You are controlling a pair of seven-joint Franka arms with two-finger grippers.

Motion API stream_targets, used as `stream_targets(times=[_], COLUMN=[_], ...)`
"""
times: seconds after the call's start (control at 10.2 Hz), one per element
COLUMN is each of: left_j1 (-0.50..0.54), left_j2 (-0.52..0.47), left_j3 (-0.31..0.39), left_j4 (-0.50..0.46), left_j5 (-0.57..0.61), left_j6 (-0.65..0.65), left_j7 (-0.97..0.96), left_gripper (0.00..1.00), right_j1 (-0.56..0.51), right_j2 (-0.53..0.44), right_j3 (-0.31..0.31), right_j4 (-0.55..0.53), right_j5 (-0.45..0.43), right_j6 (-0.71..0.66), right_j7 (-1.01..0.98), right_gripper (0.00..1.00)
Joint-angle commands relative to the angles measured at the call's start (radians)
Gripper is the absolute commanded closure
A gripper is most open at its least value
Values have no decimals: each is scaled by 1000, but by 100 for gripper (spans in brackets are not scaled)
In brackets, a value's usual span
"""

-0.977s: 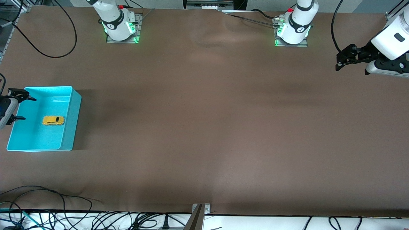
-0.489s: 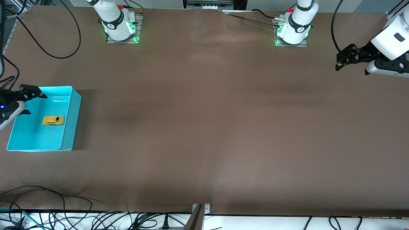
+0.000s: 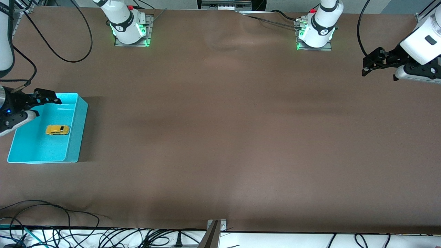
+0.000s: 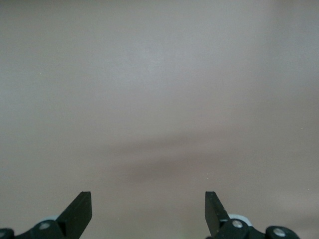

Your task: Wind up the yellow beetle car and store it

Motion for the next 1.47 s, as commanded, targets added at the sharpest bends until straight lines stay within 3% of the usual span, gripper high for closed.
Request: stream_targets(times=[0.0,0.68,0.88,1.17,1.37], left_j1=[4,1,1,1,1], left_j2=[3,5,5,3,3], left_j3=[-2,-2,-4,-2,-2], left_j4=[25,25,25,25,25], left_j5=[-22,-22,-20,-20,-20], left_j6=[-23,-23,-23,-23,-25], left_j7=[-5,-3,-3,-5,-5], left_gripper=[0,0,0,0,0], right_j1=[33,51,48,42,14], right_j2=[-58,-156,-204,-309,-325], right_j3=[4,26,91,121,171], right_j4=[-7,-42,-88,-229,-243], right_j5=[-25,-30,-112,-114,-108], right_j6=[-17,-63,-54,30,38], right_j7=[190,526,568,568,570], right_gripper=[0,0,0,0,0])
